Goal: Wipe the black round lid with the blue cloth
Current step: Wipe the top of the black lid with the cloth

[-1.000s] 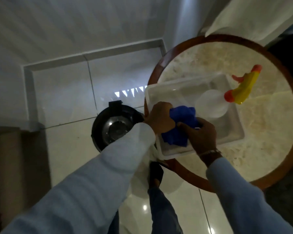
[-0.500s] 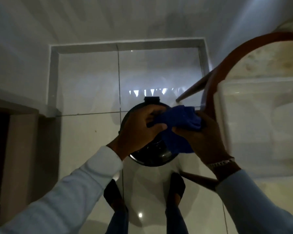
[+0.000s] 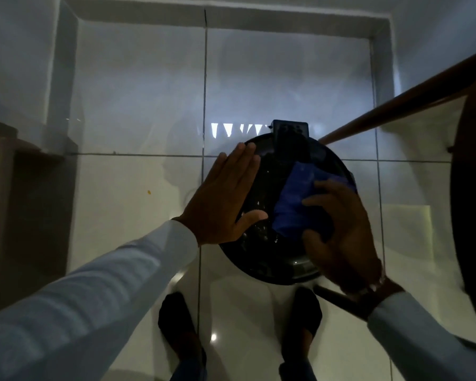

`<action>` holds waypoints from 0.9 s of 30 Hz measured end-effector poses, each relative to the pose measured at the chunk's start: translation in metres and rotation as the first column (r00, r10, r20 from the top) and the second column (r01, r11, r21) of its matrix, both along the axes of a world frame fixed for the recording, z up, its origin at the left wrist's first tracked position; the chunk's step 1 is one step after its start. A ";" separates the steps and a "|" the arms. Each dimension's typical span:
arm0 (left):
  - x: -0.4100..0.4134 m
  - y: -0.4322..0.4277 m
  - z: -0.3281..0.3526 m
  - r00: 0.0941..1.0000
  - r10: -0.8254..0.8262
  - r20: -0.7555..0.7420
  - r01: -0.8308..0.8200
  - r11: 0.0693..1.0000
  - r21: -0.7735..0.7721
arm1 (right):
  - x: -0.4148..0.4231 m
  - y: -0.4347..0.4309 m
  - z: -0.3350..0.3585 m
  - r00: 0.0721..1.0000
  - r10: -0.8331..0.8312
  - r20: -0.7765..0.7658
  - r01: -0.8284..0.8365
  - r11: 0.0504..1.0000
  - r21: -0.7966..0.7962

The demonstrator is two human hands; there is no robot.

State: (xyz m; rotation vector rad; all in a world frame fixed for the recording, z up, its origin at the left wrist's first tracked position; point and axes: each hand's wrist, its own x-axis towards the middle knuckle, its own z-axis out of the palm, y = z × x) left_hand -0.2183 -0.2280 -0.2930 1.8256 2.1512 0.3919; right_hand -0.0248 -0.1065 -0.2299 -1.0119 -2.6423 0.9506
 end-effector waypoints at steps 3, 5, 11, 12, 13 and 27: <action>0.000 0.006 -0.007 0.997 -0.072 0.001 0.072 0.997 0.020 | -0.002 -0.004 0.000 0.999 -0.053 -0.005 0.053 0.999 -0.002; -0.001 0.008 -0.013 0.998 -0.064 0.025 0.063 0.998 0.022 | -0.015 0.000 -0.009 0.993 -0.063 0.103 0.056 0.996 0.063; -0.004 0.004 -0.029 0.993 0.001 0.116 -0.014 0.994 0.112 | -0.012 -0.006 -0.043 0.984 -0.095 0.153 0.055 0.968 0.245; -0.004 0.004 -0.029 0.992 0.006 0.128 -0.021 0.993 0.117 | -0.005 -0.006 -0.046 0.987 -0.101 0.128 0.067 0.967 0.247; -0.005 0.004 -0.029 0.991 0.010 0.134 -0.027 0.992 0.120 | -0.002 -0.005 -0.048 0.988 -0.112 0.106 0.083 0.966 0.245; -0.006 0.007 -0.030 0.992 0.014 0.126 -0.030 0.992 0.126 | -0.008 0.001 -0.054 0.977 -0.207 0.051 0.188 0.948 0.255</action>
